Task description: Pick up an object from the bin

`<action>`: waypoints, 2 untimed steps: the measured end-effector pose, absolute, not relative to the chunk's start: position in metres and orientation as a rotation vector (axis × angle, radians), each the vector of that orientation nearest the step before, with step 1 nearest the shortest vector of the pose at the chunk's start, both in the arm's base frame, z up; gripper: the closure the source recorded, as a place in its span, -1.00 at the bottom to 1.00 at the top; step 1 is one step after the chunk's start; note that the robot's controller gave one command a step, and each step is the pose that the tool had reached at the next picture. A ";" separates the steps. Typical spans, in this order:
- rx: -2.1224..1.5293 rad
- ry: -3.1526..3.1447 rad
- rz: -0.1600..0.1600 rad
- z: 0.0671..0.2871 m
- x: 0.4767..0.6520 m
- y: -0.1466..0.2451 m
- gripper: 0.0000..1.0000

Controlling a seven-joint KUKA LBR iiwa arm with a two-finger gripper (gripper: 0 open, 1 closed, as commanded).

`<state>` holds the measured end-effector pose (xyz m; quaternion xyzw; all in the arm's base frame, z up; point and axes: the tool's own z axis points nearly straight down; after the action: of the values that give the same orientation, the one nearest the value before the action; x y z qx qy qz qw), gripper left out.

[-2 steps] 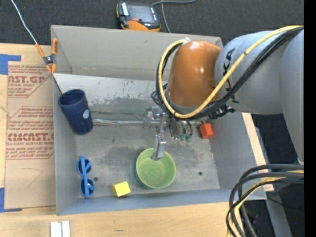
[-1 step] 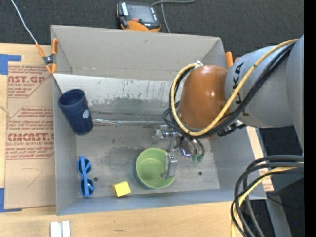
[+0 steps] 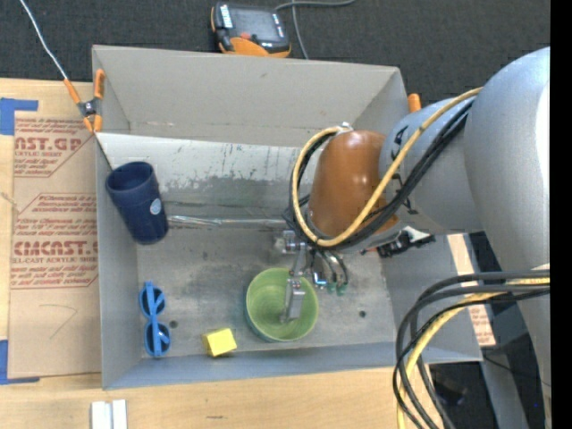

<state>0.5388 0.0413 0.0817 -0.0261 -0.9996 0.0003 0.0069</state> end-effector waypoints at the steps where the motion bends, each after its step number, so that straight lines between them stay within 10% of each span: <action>1: -0.080 -3.131 0.000 0.084 0.540 0.042 1.00; 2: 0.092 -3.130 -0.002 0.071 0.540 0.041 1.00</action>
Offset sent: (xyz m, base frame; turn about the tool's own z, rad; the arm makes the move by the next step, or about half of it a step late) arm 0.0000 0.0000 0.0000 0.0000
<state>0.5404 0.0413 0.0706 0.0294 -0.9996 -0.0007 0.0051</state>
